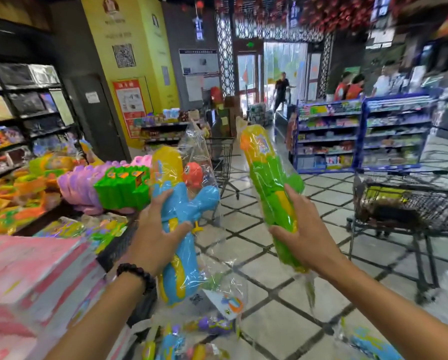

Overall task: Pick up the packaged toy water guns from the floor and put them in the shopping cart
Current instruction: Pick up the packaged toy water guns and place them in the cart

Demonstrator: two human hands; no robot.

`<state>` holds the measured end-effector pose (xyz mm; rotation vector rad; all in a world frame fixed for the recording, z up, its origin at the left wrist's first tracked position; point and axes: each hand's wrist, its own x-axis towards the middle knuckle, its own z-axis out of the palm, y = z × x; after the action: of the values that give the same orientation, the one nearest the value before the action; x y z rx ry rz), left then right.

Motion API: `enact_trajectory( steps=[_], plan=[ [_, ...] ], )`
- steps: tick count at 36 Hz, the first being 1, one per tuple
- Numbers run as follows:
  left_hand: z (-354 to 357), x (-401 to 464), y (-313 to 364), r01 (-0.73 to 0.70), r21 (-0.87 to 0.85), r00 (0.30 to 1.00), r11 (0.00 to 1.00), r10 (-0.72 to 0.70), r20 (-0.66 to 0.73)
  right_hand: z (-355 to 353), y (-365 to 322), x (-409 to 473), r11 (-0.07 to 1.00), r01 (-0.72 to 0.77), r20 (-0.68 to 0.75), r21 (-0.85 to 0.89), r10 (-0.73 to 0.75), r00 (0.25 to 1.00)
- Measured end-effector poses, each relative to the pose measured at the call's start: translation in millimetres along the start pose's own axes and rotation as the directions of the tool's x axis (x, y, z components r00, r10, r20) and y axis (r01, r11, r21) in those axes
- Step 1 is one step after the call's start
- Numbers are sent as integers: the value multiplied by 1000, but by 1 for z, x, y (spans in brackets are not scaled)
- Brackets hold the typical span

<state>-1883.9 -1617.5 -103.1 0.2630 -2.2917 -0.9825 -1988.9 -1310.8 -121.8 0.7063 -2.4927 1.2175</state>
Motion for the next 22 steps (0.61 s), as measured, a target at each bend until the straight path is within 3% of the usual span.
enact_trajectory(
  steps=[12, 22],
  plan=[
    [91, 131, -58, 77, 37, 996, 996, -76, -43, 32, 102, 135, 996, -82, 49, 28, 81, 996],
    [158, 296, -164, 173, 3, 982, 985, -173, -82, 104, 177, 306, 994, -103, 112, 18, 101, 989]
  ],
)
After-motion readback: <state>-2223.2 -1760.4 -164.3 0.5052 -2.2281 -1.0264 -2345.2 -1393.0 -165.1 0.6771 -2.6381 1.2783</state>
